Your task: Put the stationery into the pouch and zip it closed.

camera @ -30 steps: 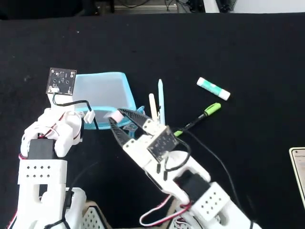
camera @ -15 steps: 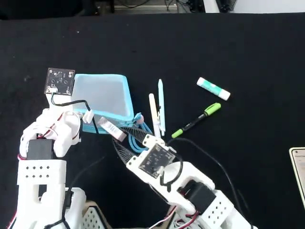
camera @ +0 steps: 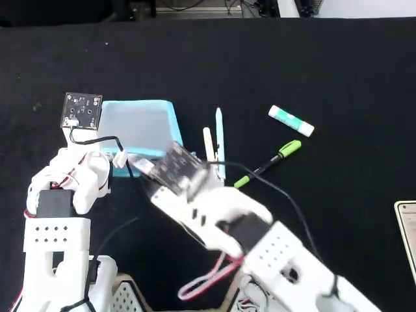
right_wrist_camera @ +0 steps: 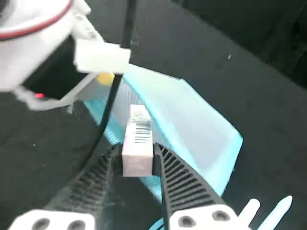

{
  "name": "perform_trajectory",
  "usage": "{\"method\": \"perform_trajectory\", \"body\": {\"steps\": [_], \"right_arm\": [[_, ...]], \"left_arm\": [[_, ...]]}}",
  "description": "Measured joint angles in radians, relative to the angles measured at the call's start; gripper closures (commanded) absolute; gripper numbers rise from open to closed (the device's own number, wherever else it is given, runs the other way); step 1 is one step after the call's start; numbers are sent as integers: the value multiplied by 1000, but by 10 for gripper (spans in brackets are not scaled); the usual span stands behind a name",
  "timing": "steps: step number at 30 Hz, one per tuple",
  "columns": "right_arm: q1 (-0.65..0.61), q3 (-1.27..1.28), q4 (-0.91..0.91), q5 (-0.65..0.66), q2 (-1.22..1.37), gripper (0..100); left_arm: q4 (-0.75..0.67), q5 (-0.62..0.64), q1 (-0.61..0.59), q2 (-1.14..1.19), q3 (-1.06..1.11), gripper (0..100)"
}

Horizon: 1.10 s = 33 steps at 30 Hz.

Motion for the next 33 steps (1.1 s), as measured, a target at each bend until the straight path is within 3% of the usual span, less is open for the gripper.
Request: {"method": "perform_trajectory", "body": {"steps": [4,10,22,27,33], "right_arm": [[0,-83,5,0,126,972],[-3,-192,190,2,149,778],[14,-450,554,3,149,786],[152,-635,718,3,149,787],[439,-809,891,-34,166,787]], "left_arm": [[0,3,0,0,0,971],[0,3,3,0,0,971],[-6,3,2,0,0,971],[-6,3,2,0,0,971],[-6,3,2,0,0,971]]}}
